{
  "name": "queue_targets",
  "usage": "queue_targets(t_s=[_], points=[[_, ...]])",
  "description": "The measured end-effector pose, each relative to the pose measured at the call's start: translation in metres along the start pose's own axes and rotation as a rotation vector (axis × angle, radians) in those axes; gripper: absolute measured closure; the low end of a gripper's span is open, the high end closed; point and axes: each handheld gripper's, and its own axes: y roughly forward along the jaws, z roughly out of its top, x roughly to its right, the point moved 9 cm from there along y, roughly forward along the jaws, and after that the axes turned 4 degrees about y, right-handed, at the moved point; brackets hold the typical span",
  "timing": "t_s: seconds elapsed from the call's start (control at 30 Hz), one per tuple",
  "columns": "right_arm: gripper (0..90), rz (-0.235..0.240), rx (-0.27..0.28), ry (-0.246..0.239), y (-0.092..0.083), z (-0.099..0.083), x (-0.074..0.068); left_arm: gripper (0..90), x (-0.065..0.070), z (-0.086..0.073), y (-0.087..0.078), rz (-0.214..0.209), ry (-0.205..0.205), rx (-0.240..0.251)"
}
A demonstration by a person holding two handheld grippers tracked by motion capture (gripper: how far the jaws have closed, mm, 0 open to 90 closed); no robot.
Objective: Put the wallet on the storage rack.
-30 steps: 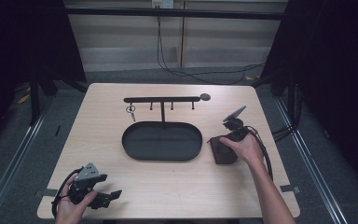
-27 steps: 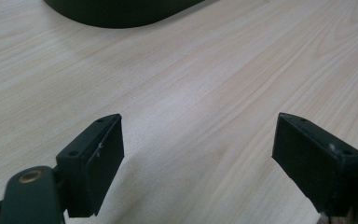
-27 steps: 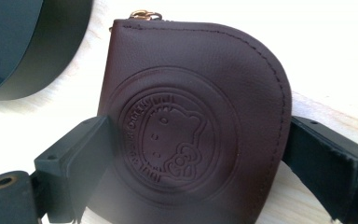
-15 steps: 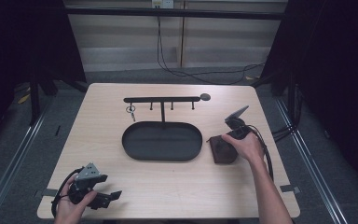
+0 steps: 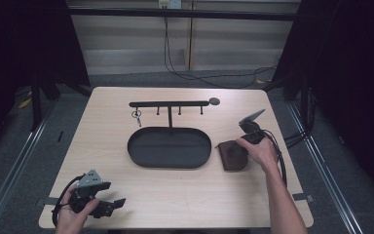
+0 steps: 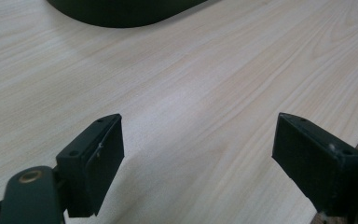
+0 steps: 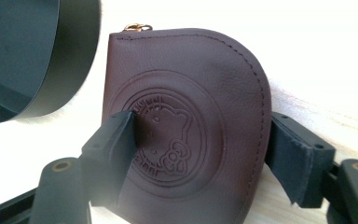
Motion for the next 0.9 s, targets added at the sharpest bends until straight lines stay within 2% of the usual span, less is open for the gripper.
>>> queue_targets(t_s=[0.1,0.27,0.47,0.67,0.73,0.9], points=[[33.3,-0.006,0.012,0.009,-0.003,0.000,0.001,16.5,0.000,-0.001,0.000,0.002,0.005,-0.005],[34.4,-0.025,0.020,0.006,-0.005,0.000,-0.001,16.5,0.001,-0.001,0.001,-0.006,0.005,-0.015],[49.3,-0.021,0.054,0.018,-0.015,0.000,0.002,16.5,0.001,-0.002,0.001,-0.006,0.002,-0.015],[56.4,-0.012,0.059,0.043,-0.022,-0.002,0.003,16.5,0.001,-0.002,0.002,-0.007,-0.003,-0.017],[57.5,-0.011,0.059,0.042,-0.024,-0.003,0.003,16.5,0.002,-0.002,0.002,-0.009,-0.001,-0.017],[59.6,-0.047,0.055,0.018,-0.030,-0.001,-0.001,16.5,0.001,-0.002,0.001,-0.011,-0.003,-0.015]])
